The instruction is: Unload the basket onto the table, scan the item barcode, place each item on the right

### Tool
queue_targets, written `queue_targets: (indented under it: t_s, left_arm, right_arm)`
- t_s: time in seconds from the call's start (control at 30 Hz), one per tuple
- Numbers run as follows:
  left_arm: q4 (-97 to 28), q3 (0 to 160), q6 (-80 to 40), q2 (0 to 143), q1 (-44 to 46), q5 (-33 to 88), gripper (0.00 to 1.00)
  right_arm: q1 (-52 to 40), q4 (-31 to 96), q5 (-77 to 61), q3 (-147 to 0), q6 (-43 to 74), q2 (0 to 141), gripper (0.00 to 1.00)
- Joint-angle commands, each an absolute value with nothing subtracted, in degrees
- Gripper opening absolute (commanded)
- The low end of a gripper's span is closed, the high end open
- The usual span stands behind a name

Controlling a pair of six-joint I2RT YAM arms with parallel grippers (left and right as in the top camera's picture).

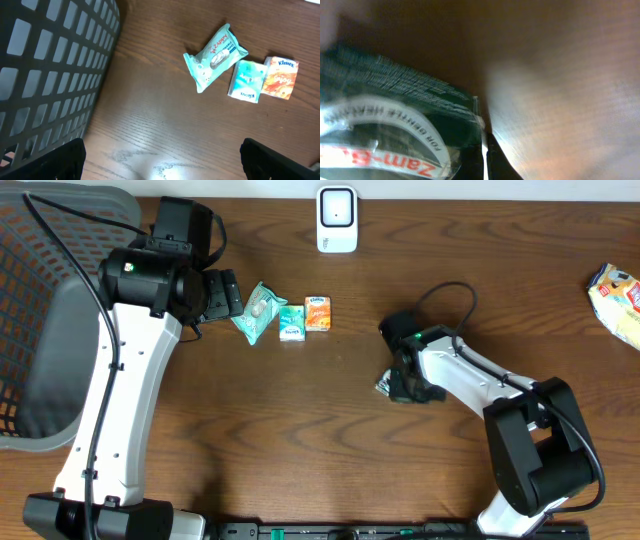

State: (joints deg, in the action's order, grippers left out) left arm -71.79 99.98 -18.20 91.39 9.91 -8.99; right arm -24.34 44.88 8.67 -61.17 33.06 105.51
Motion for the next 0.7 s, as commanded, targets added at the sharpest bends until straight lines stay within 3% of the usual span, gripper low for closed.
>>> queue_targets:
  t_s: [0.0,0.3,0.37,0.57,0.63,0.67]
  left_arm:
    - [-72.0,99.8,-18.7,91.3,9.8,-9.7,0.98]
    - [-72.0,99.8,-18.7,91.3,9.8,-9.7,0.98]
    - [-72.0,99.8,-18.7,91.3,9.8,-9.7,0.98]
    - [-72.0,99.8,-18.7,91.3,9.8,-9.7,0.98]
    - [-72.0,99.8,-18.7,91.3,9.8,-9.7,0.98]
    - [-72.0,99.8,-18.7,91.3,9.8,-9.7,0.98]
  right_arm:
    - [-23.2,40.3,7.1,-60.7,34.3,106.5,0.01]
    - [-20.6,23.0,-11.4,-62.0,33.6,106.4,0.07]
    - [-19.7,23.4,-12.0,-63.5,33.5,106.4,0.13]
    - [-16.7,32.7,-12.6,-69.8,27.5,106.4,0.16]
    - [-16.3,37.0,-13.8,-71.8,25.2,106.4,0.24]
    - [-16.3,38.6,-15.0,-72.4,23.5,106.4,0.32]
